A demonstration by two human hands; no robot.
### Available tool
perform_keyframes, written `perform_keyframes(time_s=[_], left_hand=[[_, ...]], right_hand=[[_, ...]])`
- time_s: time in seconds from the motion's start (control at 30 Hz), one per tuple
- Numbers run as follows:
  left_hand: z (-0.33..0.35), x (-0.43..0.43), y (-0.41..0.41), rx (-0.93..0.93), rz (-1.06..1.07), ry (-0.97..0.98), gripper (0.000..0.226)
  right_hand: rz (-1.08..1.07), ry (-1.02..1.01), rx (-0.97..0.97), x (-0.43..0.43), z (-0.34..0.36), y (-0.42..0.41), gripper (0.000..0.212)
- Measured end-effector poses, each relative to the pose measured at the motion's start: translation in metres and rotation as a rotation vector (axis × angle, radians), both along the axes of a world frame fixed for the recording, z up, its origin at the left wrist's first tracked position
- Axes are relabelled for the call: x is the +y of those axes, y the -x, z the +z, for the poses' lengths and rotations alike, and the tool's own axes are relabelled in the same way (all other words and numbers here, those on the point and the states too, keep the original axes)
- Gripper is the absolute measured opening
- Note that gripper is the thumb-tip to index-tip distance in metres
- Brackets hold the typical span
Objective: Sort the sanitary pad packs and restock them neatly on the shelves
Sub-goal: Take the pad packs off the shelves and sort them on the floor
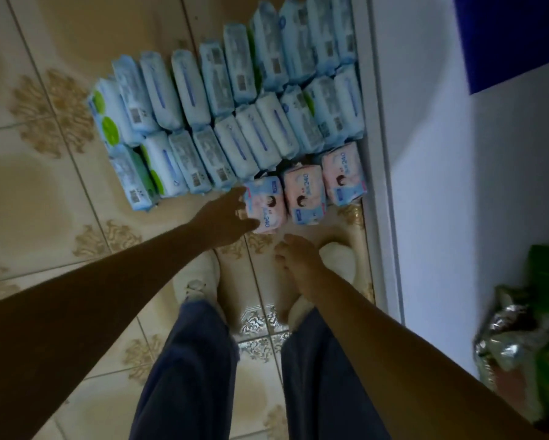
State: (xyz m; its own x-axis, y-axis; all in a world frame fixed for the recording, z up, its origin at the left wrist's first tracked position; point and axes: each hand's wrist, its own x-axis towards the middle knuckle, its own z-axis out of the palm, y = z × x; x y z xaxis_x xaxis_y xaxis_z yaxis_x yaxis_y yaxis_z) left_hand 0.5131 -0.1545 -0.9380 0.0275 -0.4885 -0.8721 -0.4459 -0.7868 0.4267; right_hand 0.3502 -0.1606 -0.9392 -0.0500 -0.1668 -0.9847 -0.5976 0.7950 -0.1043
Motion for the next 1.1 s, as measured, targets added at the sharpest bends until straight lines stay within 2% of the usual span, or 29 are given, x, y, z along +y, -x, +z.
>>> perform_keyframes(time_s=[0.07, 0.13, 0.2, 0.3, 0.4, 0.53, 0.67, 0.83, 1.0, 1.1], left_hand=[[0.041, 0.001, -0.007, -0.116, -0.240, 0.086, 0.075], [0.085, 0.000, -0.014, -0.263, -0.496, 0.253, 0.078], [0.130, -0.007, -0.020, -0.352, -0.662, 0.399, 0.082], [0.200, -0.022, -0.030, -0.443, -0.759, 0.562, 0.089], [0.274, -0.035, -0.039, -0.540, -0.804, 0.783, 0.102], [0.371, -0.043, -0.047, -0.673, -0.751, 1.040, 0.107], [0.475, -0.051, -0.055, -0.687, -0.674, 1.236, 0.095], [0.591, -0.080, -0.058, -0.754, -0.638, 1.515, 0.091], [0.700, -0.120, -0.036, -0.725, -0.605, 1.767, 0.088], [0.762, -0.137, -0.007, -0.714, -0.601, 1.862, 0.089]], right_hand=[[0.294, 0.148, 0.003, -0.008, 0.045, 0.006, 0.041], [0.595, 0.438, 0.004, -0.014, 0.088, 0.013, 0.045], [0.802, 0.694, 0.009, -0.024, 0.129, 0.015, 0.058], [1.010, 0.952, -0.001, -0.054, 0.193, 0.010, 0.080], [1.143, 1.149, -0.025, -0.079, 0.266, -0.001, 0.086], [1.191, 1.371, 0.001, -0.098, 0.373, -0.020, 0.076], [1.138, 1.634, 0.132, -0.093, 0.489, -0.033, 0.063], [1.099, 1.874, 0.358, -0.087, 0.611, -0.039, 0.070], [0.904, 2.038, 0.622, -0.098, 0.723, -0.018, 0.072], [0.764, 2.098, 0.758, -0.095, 0.783, 0.012, 0.064]])
